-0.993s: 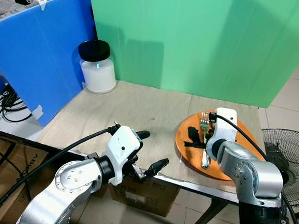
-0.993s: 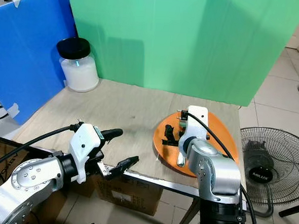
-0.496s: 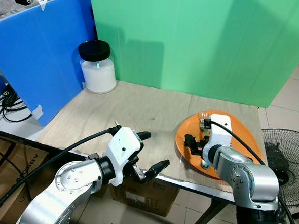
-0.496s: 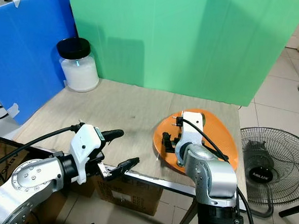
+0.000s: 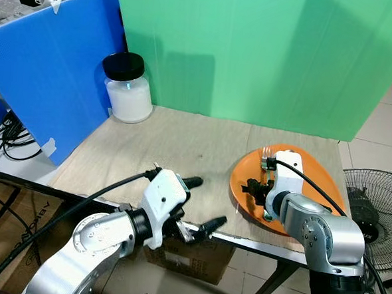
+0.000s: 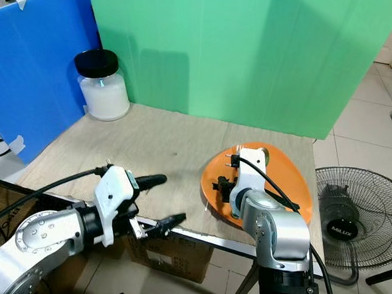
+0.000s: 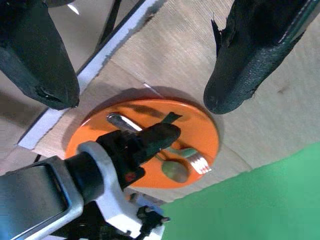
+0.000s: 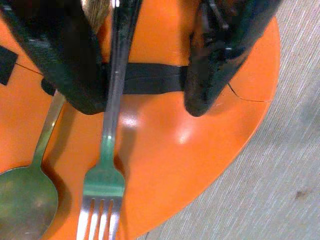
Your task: Setting the table
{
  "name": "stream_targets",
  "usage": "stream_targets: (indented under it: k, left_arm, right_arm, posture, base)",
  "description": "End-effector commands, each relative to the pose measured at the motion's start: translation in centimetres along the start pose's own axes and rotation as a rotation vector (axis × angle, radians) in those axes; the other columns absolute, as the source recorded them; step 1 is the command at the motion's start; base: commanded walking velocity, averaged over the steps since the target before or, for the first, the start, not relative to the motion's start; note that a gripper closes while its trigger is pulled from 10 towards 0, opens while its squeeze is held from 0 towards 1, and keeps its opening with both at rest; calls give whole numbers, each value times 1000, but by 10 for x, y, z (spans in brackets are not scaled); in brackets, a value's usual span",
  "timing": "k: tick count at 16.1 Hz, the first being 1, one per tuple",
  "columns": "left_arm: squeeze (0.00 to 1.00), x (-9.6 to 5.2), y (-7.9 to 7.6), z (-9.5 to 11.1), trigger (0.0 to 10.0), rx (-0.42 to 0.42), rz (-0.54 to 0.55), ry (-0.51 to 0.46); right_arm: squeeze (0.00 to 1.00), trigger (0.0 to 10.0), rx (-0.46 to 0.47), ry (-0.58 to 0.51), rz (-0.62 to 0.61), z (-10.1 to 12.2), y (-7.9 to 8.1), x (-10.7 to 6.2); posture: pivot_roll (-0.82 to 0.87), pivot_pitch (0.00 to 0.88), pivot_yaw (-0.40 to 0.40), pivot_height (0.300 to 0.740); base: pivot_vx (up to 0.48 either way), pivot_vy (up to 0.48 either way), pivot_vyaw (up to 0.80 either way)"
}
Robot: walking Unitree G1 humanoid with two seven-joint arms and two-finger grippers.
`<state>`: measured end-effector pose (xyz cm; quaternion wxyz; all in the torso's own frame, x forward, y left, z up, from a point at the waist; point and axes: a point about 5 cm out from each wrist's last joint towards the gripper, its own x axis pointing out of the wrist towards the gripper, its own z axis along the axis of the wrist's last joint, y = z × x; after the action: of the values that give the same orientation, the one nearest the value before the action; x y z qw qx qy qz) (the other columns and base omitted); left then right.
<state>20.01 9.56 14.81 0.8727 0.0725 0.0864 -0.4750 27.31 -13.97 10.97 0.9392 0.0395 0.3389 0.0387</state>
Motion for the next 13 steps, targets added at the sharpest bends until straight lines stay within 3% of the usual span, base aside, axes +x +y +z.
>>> stream_targets:
  k: [1,13]
  left_arm:
    - [0,-1,-2,2,10000,7,-19,-5]
    - [0,-1,0,2,10000,16,-11,0]
  right_arm:
    - [0,0,-9,9,2,-2,1,1]
    - [0,0,-9,-46,2,-1,4,2]
  posture:
    - [99,0,36,740]
    - [99,0,37,740]
  base:
    - [0,0,0]
    - [0,0,0]
